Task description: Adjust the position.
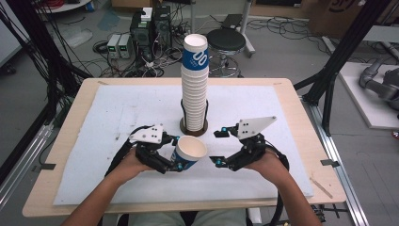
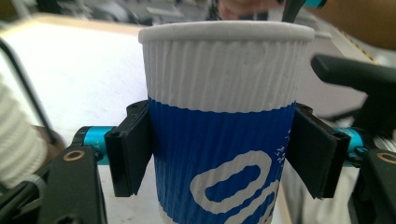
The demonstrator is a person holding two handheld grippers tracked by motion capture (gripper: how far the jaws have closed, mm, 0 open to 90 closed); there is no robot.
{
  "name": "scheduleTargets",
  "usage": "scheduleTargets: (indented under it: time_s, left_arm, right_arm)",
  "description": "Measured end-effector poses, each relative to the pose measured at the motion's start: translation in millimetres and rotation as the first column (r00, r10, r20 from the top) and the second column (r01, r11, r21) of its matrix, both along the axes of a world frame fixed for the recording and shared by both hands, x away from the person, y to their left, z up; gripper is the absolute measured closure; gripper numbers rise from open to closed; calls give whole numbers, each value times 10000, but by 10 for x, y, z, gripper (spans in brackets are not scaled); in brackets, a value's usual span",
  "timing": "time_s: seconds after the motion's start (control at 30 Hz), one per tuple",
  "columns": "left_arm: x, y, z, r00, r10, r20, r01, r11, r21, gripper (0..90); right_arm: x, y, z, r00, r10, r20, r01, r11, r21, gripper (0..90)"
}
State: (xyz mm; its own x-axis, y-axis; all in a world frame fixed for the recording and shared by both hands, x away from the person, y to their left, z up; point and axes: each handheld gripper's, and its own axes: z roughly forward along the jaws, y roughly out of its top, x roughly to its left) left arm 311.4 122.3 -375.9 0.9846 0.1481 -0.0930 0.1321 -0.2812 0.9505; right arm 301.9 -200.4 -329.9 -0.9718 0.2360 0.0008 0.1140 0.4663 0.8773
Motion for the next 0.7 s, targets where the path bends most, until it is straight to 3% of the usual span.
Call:
scheduleTargets:
  time_s: [0.17, 0.3, 0.37, 0.57, 0.7]
  left_arm:
    - [-3, 146, -18, 9952, 847, 494, -798, 9923, -945, 281]
    - [2, 240, -47, 9902, 1270, 588, -1172, 9821, -1477, 281]
    - [1, 282, -62, 9875, 1403, 724, -1269, 9780, -1653, 281]
    - [-18, 384, -121, 9795, 1769, 966, -1575, 9709, -1804, 281]
    - [-58, 464, -162, 9698, 2205, 1046, -1955, 9584, -2080, 279]
  right_arm:
    - [8, -162, -107, 9964, -831, -169, 837, 9957, 389, 201]
    - [11, -301, -203, 9838, -1770, -285, 1787, 9811, 742, 202]
    - [22, -377, -256, 9743, -2244, -180, 2251, 9708, 835, 201]
    - [27, -551, -422, 9464, -3193, -496, 3221, 9445, 645, 201]
    - [23, -632, -507, 9244, -3789, -427, 3809, 9227, 584, 201]
